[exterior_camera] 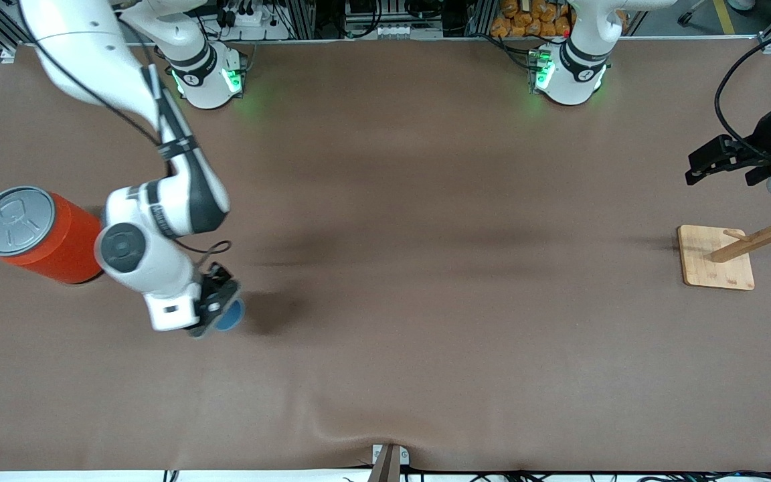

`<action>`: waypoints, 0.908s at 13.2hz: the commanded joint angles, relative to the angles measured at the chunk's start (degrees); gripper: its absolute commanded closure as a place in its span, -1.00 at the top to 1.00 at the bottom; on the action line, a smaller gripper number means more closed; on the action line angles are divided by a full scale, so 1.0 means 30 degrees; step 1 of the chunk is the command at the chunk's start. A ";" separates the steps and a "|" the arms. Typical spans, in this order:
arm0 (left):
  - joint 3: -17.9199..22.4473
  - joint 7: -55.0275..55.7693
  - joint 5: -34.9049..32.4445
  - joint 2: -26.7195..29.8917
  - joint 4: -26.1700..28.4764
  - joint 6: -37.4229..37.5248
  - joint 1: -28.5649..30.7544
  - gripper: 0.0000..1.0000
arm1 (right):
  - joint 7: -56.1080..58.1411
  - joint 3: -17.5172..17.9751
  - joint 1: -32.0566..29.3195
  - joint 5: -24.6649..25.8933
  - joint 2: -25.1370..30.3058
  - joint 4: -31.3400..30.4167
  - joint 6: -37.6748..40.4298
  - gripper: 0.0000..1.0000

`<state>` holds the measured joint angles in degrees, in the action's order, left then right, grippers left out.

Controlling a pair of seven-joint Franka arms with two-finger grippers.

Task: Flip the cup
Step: 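Lift the blue cup with the right gripper and carry it toward the table middle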

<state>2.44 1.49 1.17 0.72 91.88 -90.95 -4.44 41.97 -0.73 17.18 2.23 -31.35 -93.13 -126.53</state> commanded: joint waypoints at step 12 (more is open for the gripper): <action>-0.0082 -0.0351 0.0489 -0.0387 -0.0303 0.0286 0.0191 1.00 | 0.0482 -0.0226 0.8422 0.2153 -0.3700 0.2949 -0.3583 -0.55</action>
<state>2.44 1.49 1.54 0.09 91.89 -90.94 -4.39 41.89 -0.65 41.65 6.10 -41.32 -85.64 -135.34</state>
